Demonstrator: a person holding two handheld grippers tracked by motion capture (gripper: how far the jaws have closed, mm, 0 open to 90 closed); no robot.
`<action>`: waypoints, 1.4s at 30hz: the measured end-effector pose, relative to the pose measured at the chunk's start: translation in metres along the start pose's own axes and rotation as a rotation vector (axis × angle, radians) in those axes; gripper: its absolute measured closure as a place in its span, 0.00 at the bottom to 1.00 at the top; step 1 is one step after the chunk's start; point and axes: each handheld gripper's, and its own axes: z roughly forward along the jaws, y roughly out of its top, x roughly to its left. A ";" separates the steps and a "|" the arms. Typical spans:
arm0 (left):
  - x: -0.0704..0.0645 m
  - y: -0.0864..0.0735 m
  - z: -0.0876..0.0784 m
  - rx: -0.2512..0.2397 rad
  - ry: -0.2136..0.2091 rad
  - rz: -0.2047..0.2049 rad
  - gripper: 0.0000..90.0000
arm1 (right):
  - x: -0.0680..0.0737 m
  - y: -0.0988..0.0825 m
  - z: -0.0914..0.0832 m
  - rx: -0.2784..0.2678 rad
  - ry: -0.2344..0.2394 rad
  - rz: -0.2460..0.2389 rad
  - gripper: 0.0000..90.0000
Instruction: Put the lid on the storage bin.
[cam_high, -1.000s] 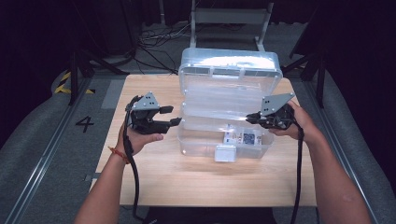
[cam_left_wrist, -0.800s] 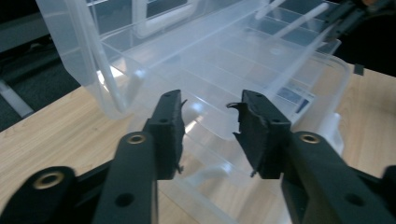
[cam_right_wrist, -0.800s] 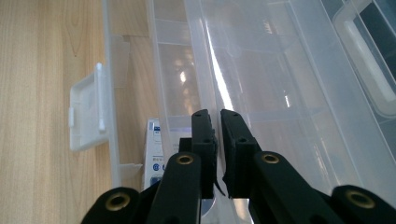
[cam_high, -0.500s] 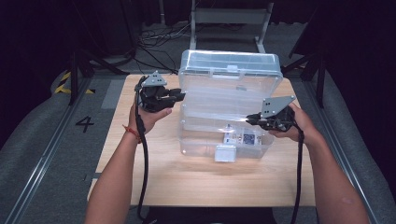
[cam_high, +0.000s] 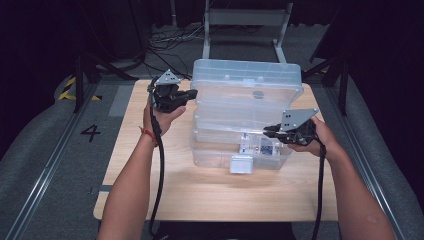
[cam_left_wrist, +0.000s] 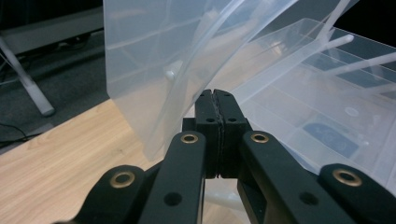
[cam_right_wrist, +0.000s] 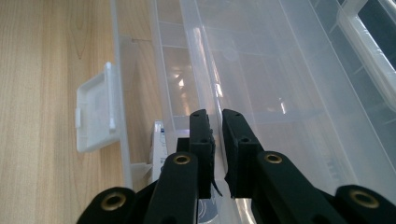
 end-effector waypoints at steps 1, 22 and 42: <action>-0.001 0.000 0.000 0.002 0.001 0.006 0.99 | 0.000 -0.001 0.000 -0.002 -0.006 -0.003 0.92; -0.016 -0.019 -0.009 0.047 -0.051 0.056 1.00 | 0.014 -0.030 -0.016 -0.044 -0.050 0.079 0.89; -0.025 -0.043 -0.013 0.071 -0.093 0.065 1.00 | 0.024 -0.056 -0.036 -0.061 -0.075 0.138 0.92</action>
